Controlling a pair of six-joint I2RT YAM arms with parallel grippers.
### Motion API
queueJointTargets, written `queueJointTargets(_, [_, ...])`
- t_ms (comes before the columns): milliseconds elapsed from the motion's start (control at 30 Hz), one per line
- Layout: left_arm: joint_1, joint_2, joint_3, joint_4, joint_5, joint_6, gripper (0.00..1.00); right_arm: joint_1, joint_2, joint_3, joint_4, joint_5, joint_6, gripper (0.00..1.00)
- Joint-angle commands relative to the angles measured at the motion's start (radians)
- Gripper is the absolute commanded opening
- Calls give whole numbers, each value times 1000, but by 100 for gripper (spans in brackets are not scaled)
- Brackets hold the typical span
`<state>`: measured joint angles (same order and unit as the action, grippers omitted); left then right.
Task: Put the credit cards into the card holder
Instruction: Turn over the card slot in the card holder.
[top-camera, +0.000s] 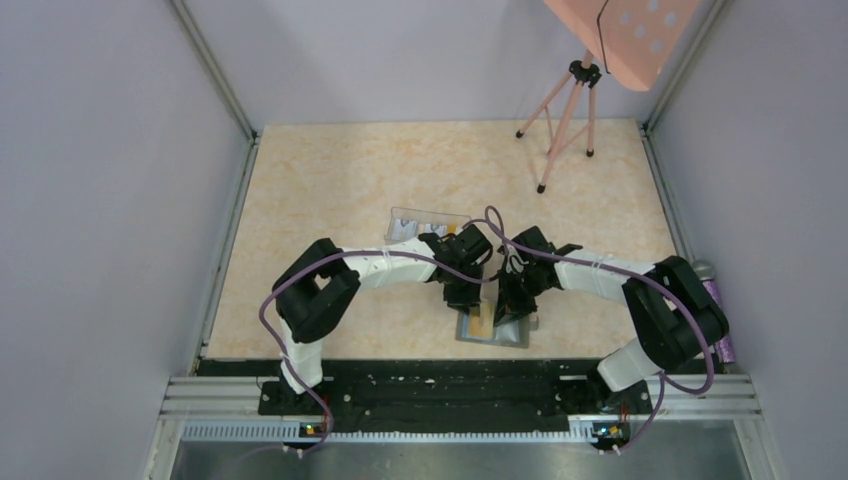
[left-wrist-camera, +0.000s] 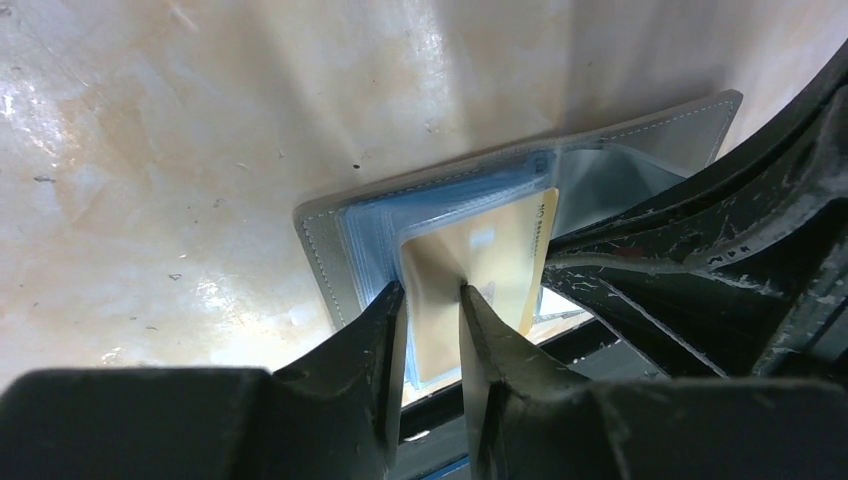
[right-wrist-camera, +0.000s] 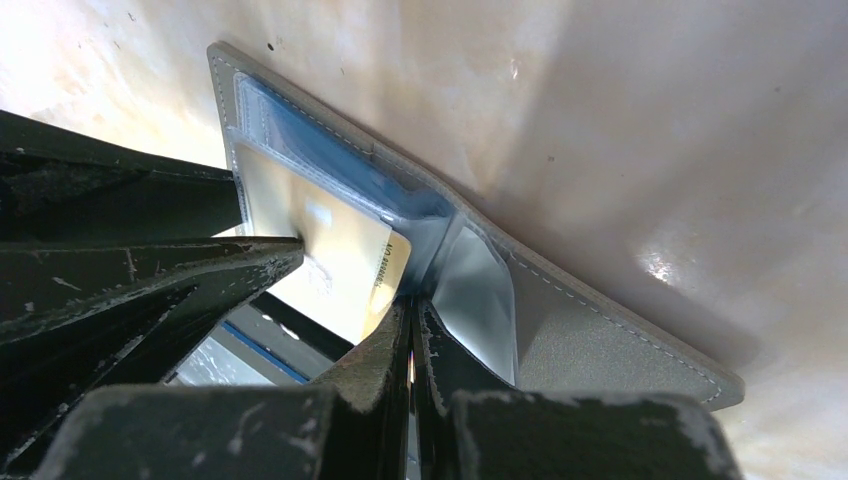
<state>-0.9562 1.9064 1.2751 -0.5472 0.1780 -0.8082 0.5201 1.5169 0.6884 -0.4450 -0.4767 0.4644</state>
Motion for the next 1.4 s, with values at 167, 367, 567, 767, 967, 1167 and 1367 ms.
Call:
queueJointTargets(167, [-8,-96,-41,174,85,-38,9,3,15,8,59,-14,4,0])
queueJointTargets(367, [27,-150,-108,152,69,-64,0,4,-5,31,34,-7,2,0])
queueJointTargets(567, [80,-237,-170,103,34,-64,0,4,-17,53,21,-13,-1,0])
queueJointTargets(767, [92,-250,-97,-96,-62,13,0,5,-45,62,61,-61,23,0])
queueJointTargets(967, [93,-187,25,-249,-86,73,0,4,-31,57,60,-33,28,0])
queueJointTargets(1167, [79,-64,183,-322,-67,62,3,-1,-72,36,76,-28,43,0])
queueJointTargets(1367, [51,61,278,-370,-80,51,12,-42,-156,22,79,-46,67,0])
